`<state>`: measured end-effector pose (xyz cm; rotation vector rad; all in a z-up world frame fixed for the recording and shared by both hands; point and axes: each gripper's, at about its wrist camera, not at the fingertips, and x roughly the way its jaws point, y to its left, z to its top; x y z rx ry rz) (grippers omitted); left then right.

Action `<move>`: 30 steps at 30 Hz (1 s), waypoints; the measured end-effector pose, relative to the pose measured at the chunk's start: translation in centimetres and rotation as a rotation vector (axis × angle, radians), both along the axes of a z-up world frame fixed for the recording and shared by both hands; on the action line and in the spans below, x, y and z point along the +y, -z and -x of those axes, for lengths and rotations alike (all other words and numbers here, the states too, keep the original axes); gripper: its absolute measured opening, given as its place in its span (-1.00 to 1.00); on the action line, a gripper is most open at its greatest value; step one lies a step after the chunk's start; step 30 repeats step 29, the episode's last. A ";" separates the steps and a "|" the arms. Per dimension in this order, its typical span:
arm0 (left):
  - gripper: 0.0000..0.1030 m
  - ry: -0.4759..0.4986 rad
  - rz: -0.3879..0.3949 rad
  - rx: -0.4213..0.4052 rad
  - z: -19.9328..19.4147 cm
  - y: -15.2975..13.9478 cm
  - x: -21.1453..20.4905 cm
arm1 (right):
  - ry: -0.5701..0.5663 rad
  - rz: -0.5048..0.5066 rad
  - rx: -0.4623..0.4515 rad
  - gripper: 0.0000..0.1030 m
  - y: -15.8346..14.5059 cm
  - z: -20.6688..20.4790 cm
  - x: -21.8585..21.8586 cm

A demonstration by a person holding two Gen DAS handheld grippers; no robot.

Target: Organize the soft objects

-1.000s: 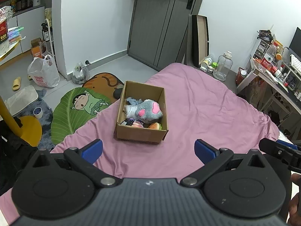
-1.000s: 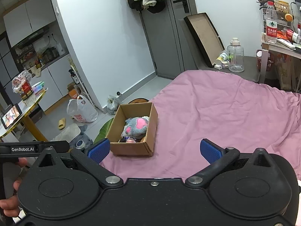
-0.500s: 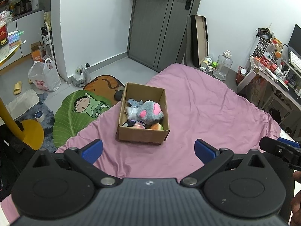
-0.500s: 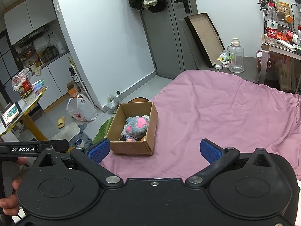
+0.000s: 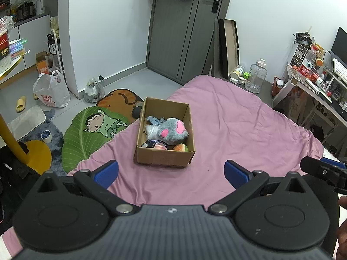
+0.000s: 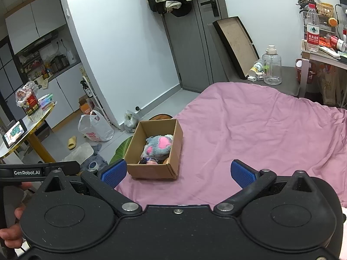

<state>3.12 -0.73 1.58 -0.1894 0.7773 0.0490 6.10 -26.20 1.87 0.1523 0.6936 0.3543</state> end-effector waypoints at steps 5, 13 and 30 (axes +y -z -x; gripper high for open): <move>1.00 -0.002 -0.001 -0.002 0.1 -0.1 0.0 | 0.001 0.003 -0.001 1.00 -0.1 0.1 0.0; 1.00 -0.004 -0.009 -0.006 0.3 -0.4 0.2 | -0.001 0.003 -0.001 1.00 -0.1 0.1 0.0; 0.99 0.005 -0.032 -0.040 0.7 -1.0 0.2 | -0.007 0.004 -0.001 1.00 -0.2 0.1 0.1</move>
